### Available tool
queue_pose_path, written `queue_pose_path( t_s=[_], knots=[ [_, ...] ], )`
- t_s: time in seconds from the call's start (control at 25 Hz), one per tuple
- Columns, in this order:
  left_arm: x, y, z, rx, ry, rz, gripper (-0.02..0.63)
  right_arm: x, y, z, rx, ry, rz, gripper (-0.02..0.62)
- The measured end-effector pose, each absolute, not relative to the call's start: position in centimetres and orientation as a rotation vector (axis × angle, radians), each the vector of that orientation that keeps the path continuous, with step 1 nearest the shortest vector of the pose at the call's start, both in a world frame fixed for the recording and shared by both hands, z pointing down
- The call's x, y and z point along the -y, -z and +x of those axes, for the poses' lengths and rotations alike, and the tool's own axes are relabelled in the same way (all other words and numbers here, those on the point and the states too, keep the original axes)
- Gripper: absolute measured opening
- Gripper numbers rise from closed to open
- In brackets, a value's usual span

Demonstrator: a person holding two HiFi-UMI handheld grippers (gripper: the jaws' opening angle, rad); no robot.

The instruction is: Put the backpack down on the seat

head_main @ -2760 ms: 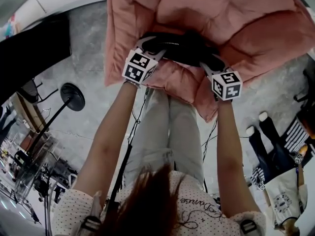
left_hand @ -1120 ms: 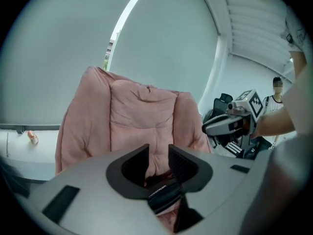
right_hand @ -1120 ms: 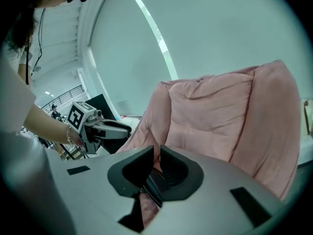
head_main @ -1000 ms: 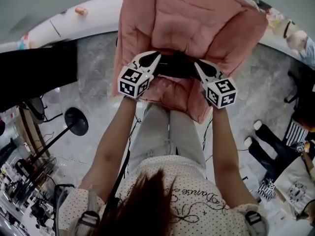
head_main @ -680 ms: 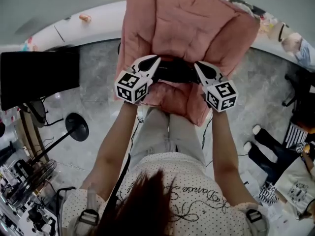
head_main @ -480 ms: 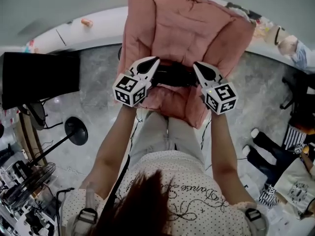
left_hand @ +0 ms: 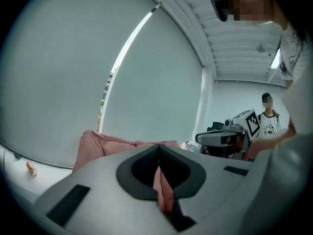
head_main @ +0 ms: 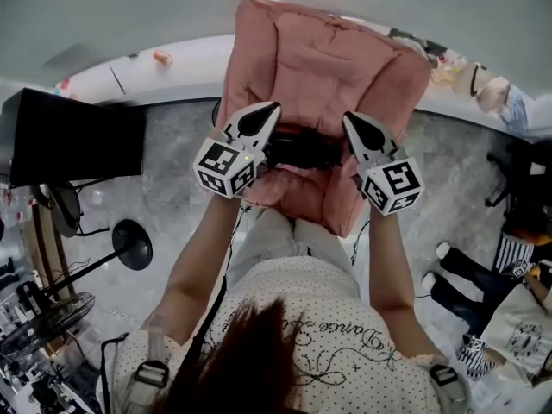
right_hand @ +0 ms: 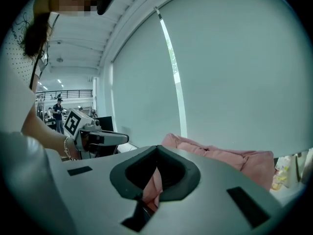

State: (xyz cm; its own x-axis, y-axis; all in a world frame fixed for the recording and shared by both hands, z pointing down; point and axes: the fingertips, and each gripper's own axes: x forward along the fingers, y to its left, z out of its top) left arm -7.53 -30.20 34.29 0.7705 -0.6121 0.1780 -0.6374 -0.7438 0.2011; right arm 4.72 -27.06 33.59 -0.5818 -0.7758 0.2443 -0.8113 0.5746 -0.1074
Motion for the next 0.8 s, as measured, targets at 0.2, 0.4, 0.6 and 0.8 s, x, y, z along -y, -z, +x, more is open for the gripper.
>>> queue_pose_path(
  t_s=[0.2,0.4,0.6,0.8],
  knots=[
    [29.4,-30.8,-7.5,0.981,-0.087,2.727,0.003,26.0,-29.8,4.9,2.660,-0.223,1.400,0.011],
    [29.3,-28.6,-7.1,1.013,-0.134,2.797,0.003,26.2,-26.6,5.7,2.720,-0.184,1.451,0.009],
    [29.1,-27.0,-7.1,1.032,-0.111,2.826,0.003,26.3,-25.0,6.3,2.732,-0.172,1.482,0.009],
    [29.4,-26.8,-7.4,1.053,-0.104,2.818,0.003,26.6,-24.7,6.5,2.731,-0.175,1.486,0.011]
  ],
)
